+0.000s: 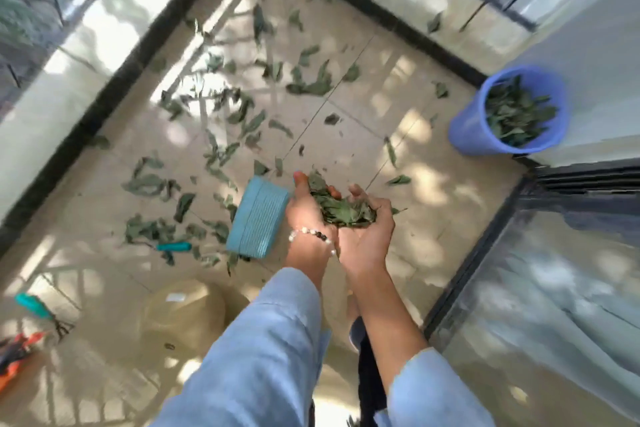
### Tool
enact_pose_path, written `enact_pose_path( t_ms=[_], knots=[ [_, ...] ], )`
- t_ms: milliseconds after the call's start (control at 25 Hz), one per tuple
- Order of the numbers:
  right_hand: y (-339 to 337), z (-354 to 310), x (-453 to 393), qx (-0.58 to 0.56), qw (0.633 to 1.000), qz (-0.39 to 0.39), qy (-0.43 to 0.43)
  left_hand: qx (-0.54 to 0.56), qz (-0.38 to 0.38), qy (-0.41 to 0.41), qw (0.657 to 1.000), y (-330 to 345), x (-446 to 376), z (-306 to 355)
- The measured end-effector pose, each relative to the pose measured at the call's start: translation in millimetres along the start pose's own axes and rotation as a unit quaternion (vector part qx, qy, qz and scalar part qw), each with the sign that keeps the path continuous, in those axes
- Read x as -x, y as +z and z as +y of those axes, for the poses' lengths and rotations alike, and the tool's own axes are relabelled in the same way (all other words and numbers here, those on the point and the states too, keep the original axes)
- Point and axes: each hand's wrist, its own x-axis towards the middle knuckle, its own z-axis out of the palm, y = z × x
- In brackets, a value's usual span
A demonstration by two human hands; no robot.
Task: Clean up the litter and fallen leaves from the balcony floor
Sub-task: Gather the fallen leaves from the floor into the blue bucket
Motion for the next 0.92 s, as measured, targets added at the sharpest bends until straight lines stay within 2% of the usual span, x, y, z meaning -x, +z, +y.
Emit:
enact_pose_path(
  t_ms=[120,240,400,520,720,840,920],
  knots=[
    [39,-50,29,-0.010,0.998,0.027,-0.058,-0.199,-0.053,0.096,0.974,56,59,-7],
    [50,-106,26,0.018,0.989,0.050,-0.138,-0.312,-0.105,0.148,0.933,105,87,-37],
    [50,-222,-15,0.062,0.967,0.062,-0.240,-0.361,-0.169,0.118,0.910,193,86,-119],
    [44,-311,-60,0.086,0.954,0.096,-0.271,-0.393,-0.191,0.092,0.895,265,67,-181],
    [13,-413,-165,0.056,0.965,0.112,-0.230,-0.412,-0.177,0.031,0.893,363,-3,-263],
    [-8,-435,-227,0.066,0.966,0.185,-0.170,-0.477,-0.150,0.021,0.866,394,-63,-296],
    [-20,-441,-255,0.081,0.962,0.228,-0.126,-0.510,-0.153,-0.016,0.846,403,-89,-308]
  ],
)
